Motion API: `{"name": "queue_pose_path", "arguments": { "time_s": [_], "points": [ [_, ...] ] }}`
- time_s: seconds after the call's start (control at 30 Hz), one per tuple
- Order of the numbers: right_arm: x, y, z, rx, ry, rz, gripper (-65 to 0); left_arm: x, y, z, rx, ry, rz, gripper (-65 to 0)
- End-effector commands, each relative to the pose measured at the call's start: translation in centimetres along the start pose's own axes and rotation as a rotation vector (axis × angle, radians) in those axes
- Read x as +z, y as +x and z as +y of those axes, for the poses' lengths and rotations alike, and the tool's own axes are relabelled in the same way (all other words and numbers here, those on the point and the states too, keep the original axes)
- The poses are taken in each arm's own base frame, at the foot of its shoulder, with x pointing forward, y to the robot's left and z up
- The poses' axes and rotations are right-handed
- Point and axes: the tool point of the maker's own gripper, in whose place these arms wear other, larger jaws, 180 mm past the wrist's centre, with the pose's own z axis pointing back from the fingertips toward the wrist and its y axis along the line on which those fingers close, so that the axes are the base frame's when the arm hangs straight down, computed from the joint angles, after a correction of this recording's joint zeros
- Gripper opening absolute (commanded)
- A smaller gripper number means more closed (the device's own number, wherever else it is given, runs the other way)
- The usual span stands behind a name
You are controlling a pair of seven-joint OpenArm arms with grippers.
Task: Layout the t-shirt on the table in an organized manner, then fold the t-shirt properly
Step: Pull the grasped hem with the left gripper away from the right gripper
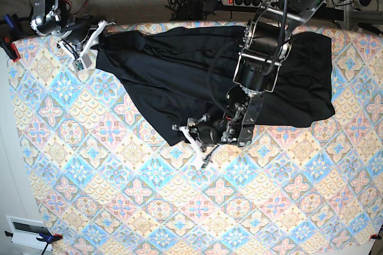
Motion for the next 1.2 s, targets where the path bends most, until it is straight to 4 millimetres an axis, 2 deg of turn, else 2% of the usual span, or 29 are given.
{"name": "queue_pose_path", "arguments": {
  "time_s": [0.0,0.07,0.2,0.27,0.3,0.47,0.5,0.57,0.7,0.77,0.87,1.03,1.17],
  "points": [
    [0.5,0.9,0.0,0.021,0.000,-0.030,-65.0,0.1,0.7,-1.0,-0.028,-0.012,0.017,-56.6],
    [0.5,0.9,0.0,0.021,0.000,-0.030,-65.0,0.0,0.2,-1.5,-0.040,-0.026,0.046,-60.6],
    [0.5,0.9,0.0,0.021,0.000,-0.030,-65.0,0.2,0.7,-1.5,-0.048,-0.033,0.037,-65.0],
    [0.5,0.9,0.0,0.021,0.000,-0.030,-65.0,0.4,1.5,-1.4,-0.049,-0.032,0.003,-65.0],
    [0.5,0.9,0.0,0.021,0.000,-0.030,-65.0,0.8,2.6,-1.2,-0.057,-0.025,-0.030,-65.0],
    [0.5,0.9,0.0,0.021,0.000,-0.030,-65.0,3.9,7.1,-0.1,-0.049,-0.006,-0.187,-65.0],
    [0.5,0.9,0.0,0.021,0.000,-0.030,-65.0,4.4,7.6,0.4,-0.023,-0.005,-0.210,-65.0],
    [0.5,0.9,0.0,0.021,0.000,-0.030,-65.0,6.3,9.3,2.7,0.027,0.021,-0.266,-65.0],
    [0.5,1.0,0.0,0.022,-0.001,-0.032,-65.0,8.5,10.7,5.5,0.075,0.058,-0.323,-65.0],
    [0.5,1.0,0.0,0.022,-0.001,-0.032,-65.0,10.2,12.1,6.7,0.072,0.081,-0.361,-65.0],
    [0.5,1.2,0.0,0.023,-0.001,-0.035,-65.0,12.6,13.0,8.2,0.075,0.113,-0.390,-65.0],
    [0.3,3.3,-0.5,0.037,-0.010,-0.083,-65.0,16.2,15.5,8.7,0.017,0.156,-0.459,-65.0],
    [0.3,5.4,-1.1,0.059,-0.024,-0.103,-65.0,18.0,16.3,10.1,0.004,0.195,-0.476,-65.0]
  ]
}}
